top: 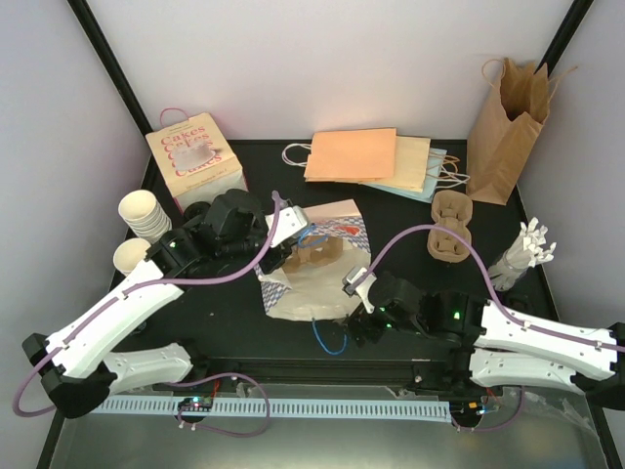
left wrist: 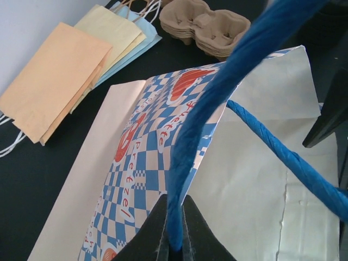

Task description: Pack the takeout coffee

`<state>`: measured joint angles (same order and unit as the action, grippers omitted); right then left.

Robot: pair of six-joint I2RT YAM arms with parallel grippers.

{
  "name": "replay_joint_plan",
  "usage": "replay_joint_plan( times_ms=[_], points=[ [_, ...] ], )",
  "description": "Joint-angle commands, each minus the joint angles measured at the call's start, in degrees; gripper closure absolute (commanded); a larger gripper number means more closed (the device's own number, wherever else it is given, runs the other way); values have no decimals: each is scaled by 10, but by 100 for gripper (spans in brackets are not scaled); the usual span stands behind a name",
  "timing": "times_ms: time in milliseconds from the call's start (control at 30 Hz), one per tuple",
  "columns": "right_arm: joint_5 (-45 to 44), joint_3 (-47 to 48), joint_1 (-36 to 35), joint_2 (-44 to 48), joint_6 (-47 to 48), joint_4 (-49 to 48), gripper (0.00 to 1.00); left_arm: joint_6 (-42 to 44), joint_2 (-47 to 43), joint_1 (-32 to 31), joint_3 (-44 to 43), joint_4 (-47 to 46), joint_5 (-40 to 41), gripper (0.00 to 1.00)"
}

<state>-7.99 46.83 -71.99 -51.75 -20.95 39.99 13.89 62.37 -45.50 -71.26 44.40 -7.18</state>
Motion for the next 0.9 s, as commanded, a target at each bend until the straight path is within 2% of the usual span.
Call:
replay_joint_plan(
  times_ms=[0, 233, 567, 667, 867],
  points=[
    [32, -26, -8, 27, -8, -29, 7, 6, -21, -7, 16, 15, -40, 96],
    [27, -33, -14, 35, -17, -17, 7, 3, -38, -14, 37, 11, -44, 96],
    [-65, 15, -14, 70, -31, -13, 8, -13, -35, -14, 16, 13, -8, 97],
    [-86, 41, -13, 69, -37, 1, 12, -16, -36, -14, 12, 13, -9, 97],
    [-56, 81, -13, 44, -21, -10, 18, -26, -32, -14, 8, 9, -10, 98]
  ],
)
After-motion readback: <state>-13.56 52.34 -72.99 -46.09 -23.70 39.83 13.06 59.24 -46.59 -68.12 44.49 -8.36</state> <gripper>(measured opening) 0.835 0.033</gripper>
